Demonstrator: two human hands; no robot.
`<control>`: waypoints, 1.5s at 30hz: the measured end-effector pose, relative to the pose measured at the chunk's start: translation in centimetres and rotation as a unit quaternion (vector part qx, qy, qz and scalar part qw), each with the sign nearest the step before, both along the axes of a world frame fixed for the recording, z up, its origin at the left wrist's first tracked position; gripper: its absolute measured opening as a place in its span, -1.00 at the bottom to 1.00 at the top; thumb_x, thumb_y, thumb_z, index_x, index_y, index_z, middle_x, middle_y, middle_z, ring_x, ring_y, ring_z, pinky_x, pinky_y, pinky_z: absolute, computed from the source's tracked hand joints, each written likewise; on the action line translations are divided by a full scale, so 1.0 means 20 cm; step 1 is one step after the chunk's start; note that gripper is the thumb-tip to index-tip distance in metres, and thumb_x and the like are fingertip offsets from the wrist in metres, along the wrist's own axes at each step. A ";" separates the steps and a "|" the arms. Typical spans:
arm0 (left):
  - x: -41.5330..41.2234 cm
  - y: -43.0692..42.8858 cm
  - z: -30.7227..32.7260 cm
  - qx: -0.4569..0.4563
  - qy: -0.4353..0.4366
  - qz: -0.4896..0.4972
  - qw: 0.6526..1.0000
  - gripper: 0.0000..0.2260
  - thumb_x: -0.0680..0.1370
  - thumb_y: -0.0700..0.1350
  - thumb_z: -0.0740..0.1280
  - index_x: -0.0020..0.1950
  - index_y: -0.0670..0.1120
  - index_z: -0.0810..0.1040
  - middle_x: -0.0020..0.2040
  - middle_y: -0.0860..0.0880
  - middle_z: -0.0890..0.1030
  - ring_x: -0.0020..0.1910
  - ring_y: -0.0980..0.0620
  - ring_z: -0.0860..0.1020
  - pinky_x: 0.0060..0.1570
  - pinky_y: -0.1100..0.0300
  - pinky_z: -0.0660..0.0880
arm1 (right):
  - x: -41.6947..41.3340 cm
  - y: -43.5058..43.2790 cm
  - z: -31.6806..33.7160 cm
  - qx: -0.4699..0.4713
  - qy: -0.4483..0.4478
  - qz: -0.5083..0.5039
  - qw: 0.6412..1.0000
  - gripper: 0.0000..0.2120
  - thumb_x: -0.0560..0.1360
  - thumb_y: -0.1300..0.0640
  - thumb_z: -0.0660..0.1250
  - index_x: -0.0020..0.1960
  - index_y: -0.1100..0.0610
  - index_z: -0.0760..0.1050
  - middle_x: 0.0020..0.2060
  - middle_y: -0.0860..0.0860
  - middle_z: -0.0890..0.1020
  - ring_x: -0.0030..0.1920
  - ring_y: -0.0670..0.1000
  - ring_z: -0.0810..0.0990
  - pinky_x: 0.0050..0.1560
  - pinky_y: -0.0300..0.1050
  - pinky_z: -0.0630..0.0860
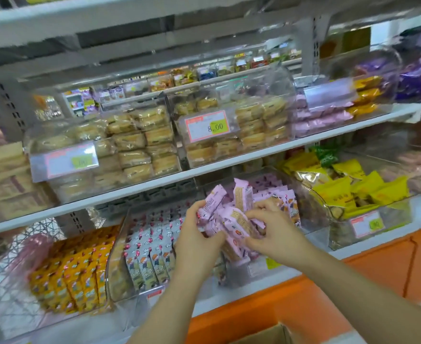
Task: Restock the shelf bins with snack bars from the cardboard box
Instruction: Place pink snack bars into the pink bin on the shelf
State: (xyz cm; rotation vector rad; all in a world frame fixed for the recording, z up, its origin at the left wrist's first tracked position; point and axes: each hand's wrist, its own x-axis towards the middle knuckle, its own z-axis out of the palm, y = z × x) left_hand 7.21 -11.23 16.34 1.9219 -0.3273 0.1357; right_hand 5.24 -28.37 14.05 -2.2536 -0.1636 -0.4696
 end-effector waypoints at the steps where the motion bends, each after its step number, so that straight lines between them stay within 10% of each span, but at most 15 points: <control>1: 0.03 -0.03 0.00 -0.014 0.006 0.007 1.000 -0.47 0.48 -0.27 0.37 0.27 0.23 0.31 0.02 0.09 0.52 -0.54 0.09 0.34 -0.50 0.22 0.39 | 0.04 -0.02 0.00 -0.016 0.009 -0.010 1.000 -0.65 0.41 0.08 0.46 0.18 -0.01 0.53 0.10 -0.14 0.29 0.05 -0.11 0.42 0.00 -0.24 0.35; 6: 0.17 -0.18 -0.01 -0.044 0.027 0.050 0.997 -0.49 0.53 -0.26 0.33 0.38 0.14 0.29 -0.14 0.23 0.40 -0.49 0.04 0.30 -0.42 0.11 0.35 | 0.21 -0.13 0.08 -0.165 0.049 -0.071 0.983 -0.57 0.46 -0.03 0.36 0.31 -0.08 0.41 0.36 -0.09 0.20 -0.09 0.01 0.53 -0.32 -0.14 0.38; 10: 0.30 -0.26 0.03 -0.099 0.068 0.091 0.989 -0.43 0.57 -0.17 0.32 0.51 0.05 0.14 0.39 0.00 0.36 -0.09 0.08 0.50 -0.16 0.14 0.44 | 0.36 -0.18 0.11 -0.243 0.058 -0.112 0.962 -0.55 0.50 -0.05 0.31 0.37 -0.12 0.33 0.44 -0.01 0.13 -0.09 0.09 0.56 -0.35 -0.13 0.31; 13: 0.39 -0.30 0.04 -0.117 0.066 0.111 0.985 -0.50 0.57 -0.17 0.33 0.44 0.01 0.21 0.43 -0.02 0.32 0.23 -0.09 0.43 0.18 -0.01 0.42 | 0.44 -0.19 0.11 -0.272 0.055 -0.125 0.952 -0.54 0.53 -0.03 0.29 0.39 -0.06 0.30 0.42 0.07 0.15 -0.04 0.15 0.58 -0.23 -0.11 0.32; 17: 0.45 -0.33 0.00 -0.088 0.052 0.134 0.986 -0.50 0.58 -0.16 0.31 0.48 -0.08 0.21 0.33 -0.08 0.41 -0.20 0.12 0.46 -0.11 0.10 0.37 | 0.54 -0.21 0.06 -0.267 0.039 -0.108 0.957 -0.56 0.55 0.15 0.24 0.40 -0.05 0.29 0.33 0.09 0.26 -0.14 0.14 0.48 -0.22 -0.11 0.30; 24: 0.50 -0.37 -0.02 -0.020 0.035 0.138 0.990 -0.61 0.55 -0.15 0.35 0.35 -0.08 0.35 -0.09 0.04 0.50 -0.24 0.01 0.53 -0.28 0.16 0.44 | 0.58 -0.27 -0.04 -0.277 -0.041 -0.159 0.947 -0.54 0.47 0.10 0.39 0.36 -0.01 0.42 0.30 0.13 0.39 0.28 0.18 0.40 0.19 0.02 0.40; 28: 0.46 -0.39 -0.02 -0.025 0.017 0.150 0.988 -0.62 0.56 -0.15 0.34 0.34 -0.09 0.34 0.03 -0.07 0.55 -0.32 0.03 0.45 -0.34 0.19 0.35 | 0.52 -0.30 -0.04 -0.236 -0.080 -0.177 0.952 -0.67 0.24 0.12 0.60 -0.02 0.03 0.62 -0.06 0.05 0.56 -0.17 0.11 0.59 -0.31 -0.07 0.47; 32: 0.40 -0.40 -0.02 -0.054 0.023 0.165 0.985 -0.52 0.57 -0.12 0.33 0.44 -0.04 0.25 0.16 -0.09 0.53 -0.15 -0.07 0.51 -0.26 0.14 0.35 | 0.51 -0.35 -0.08 -0.163 -0.045 -0.116 0.979 -0.76 0.60 0.09 0.21 0.25 -0.03 0.48 0.16 -0.09 0.48 0.05 -0.02 0.55 -0.05 -0.11 0.50; 35: 0.36 -0.40 -0.01 -0.063 0.028 0.153 0.986 -0.45 0.57 -0.09 0.33 0.50 0.05 0.16 0.40 -0.07 0.38 0.08 -0.05 0.55 -0.28 0.25 0.38 | 0.47 -0.38 -0.06 -0.042 -0.025 -0.070 0.996 -0.80 0.57 0.11 0.27 0.17 -0.04 0.52 -0.03 -0.16 0.54 -0.05 -0.15 0.55 0.01 -0.15 0.55; 39: 0.33 -0.44 -0.02 -0.186 0.034 0.074 0.979 -0.55 0.55 -0.17 0.35 0.30 0.20 0.27 0.21 0.11 0.40 -0.13 0.29 0.54 -0.22 0.39 0.51 | 0.42 -0.37 -0.01 0.112 0.073 0.034 0.990 -0.76 0.49 0.00 0.38 0.13 -0.15 0.44 -0.05 -0.15 0.59 -0.07 -0.17 0.60 -0.08 -0.26 0.55; 41: 0.33 -0.46 -0.05 -0.246 0.068 0.042 0.966 -0.55 0.53 -0.21 0.38 0.21 0.25 0.32 0.16 0.20 0.34 0.07 0.13 0.54 0.07 0.10 0.54 | 0.41 -0.37 0.00 0.169 0.121 0.069 0.976 -0.74 0.50 0.02 0.37 0.17 -0.10 0.46 0.01 -0.07 0.60 -0.07 -0.12 0.63 -0.16 -0.29 0.56; 45: 0.33 -0.47 -0.08 -0.256 0.099 -0.007 0.962 -0.65 0.53 -0.21 0.37 0.18 0.16 0.42 0.12 0.15 0.48 0.03 0.07 0.60 -0.10 0.22 0.55 | 0.39 -0.45 0.00 0.171 0.123 0.045 0.977 -0.69 0.40 0.06 0.49 0.10 -0.06 0.52 0.04 -0.04 0.58 -0.01 -0.11 0.61 0.00 -0.21 0.54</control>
